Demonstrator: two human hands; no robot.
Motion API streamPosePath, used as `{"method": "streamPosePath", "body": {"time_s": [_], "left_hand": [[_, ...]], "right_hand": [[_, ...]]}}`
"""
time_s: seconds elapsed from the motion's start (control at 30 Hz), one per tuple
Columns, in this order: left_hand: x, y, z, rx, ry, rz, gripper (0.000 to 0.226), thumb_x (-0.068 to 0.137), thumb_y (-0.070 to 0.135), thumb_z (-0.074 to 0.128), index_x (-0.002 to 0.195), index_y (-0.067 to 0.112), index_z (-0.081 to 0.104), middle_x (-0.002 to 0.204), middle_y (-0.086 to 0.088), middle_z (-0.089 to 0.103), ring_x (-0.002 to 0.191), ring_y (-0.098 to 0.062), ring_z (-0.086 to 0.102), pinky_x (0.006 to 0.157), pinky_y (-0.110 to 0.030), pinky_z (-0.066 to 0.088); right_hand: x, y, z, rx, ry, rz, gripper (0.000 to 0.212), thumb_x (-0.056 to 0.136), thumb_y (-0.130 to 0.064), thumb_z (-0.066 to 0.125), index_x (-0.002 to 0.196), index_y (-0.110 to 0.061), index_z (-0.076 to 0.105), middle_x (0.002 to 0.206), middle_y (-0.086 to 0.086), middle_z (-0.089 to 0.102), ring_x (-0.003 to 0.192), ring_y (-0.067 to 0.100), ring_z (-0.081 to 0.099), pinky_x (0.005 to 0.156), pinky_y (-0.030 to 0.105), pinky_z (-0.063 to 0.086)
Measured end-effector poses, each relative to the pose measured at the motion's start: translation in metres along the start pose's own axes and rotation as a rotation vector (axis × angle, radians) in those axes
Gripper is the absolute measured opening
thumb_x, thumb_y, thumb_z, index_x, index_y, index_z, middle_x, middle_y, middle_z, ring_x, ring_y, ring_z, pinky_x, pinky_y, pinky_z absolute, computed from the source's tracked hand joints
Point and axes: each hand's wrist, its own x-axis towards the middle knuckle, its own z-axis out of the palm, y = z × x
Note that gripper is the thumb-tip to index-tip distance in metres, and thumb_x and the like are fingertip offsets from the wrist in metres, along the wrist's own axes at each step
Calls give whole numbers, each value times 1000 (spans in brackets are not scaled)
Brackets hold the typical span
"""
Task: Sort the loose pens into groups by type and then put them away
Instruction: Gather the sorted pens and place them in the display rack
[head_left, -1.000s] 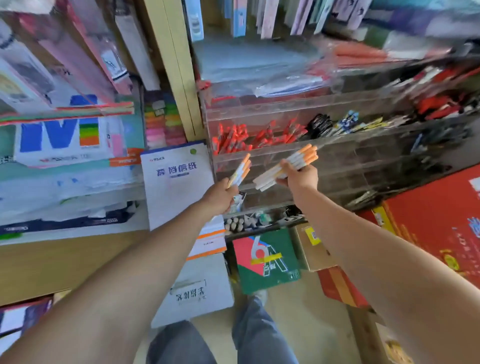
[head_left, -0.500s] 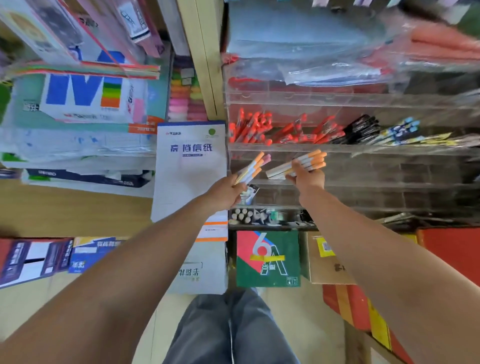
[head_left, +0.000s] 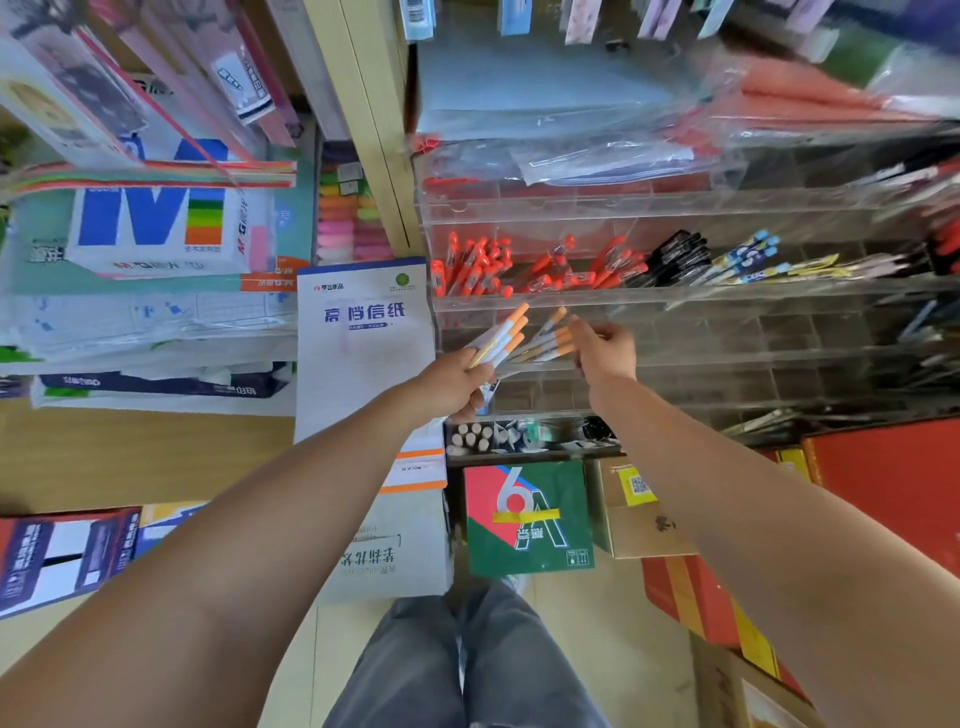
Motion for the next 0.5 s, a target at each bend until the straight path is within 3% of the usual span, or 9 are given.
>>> {"method": "streamPosePath", "body": {"time_s": [0.1, 0.2, 0.33, 0.43, 0.5], "left_hand": [[-3, 11, 6, 22, -65, 35, 22, 103, 25, 38, 120, 15, 48, 71, -6, 52, 57, -17, 47, 54, -29, 41], [-5, 19, 15, 109, -185, 72, 26, 104, 26, 37, 118, 8, 48, 76, -9, 55, 55, -17, 46, 58, -32, 41], [-9, 26, 23, 194, -260, 111, 26, 104, 26, 35, 107, 6, 52, 71, -6, 52, 51, -16, 42, 54, -22, 44], [-8, 27, 29, 230, -274, 147, 24, 104, 26, 37, 103, 8, 53, 69, -2, 53, 52, -13, 47, 64, -26, 47], [-4, 28, 36, 215, -225, 158, 25, 103, 26, 40, 112, 7, 53, 78, -3, 59, 64, -14, 54, 71, -28, 48]], "right_hand": [[-19, -3, -4, 188, -358, 67, 27, 86, -37, 67, 94, -12, 60, 74, -2, 59, 55, 7, 50, 52, 18, 44], [-26, -1, -4, 283, -534, 66, 15, 88, -23, 67, 88, -10, 58, 70, 1, 54, 50, 5, 49, 46, 14, 43], [-26, 3, -15, 296, -580, 54, 11, 89, -18, 64, 82, -9, 60, 69, 3, 48, 47, 4, 41, 43, 13, 32], [-28, 4, -26, 278, -571, 30, 13, 91, -16, 61, 83, -6, 62, 63, 1, 50, 46, 4, 39, 45, 14, 30], [-29, 2, -32, 270, -501, -3, 15, 91, -16, 62, 81, -5, 62, 57, -1, 52, 47, 4, 40, 47, 14, 32]]}}
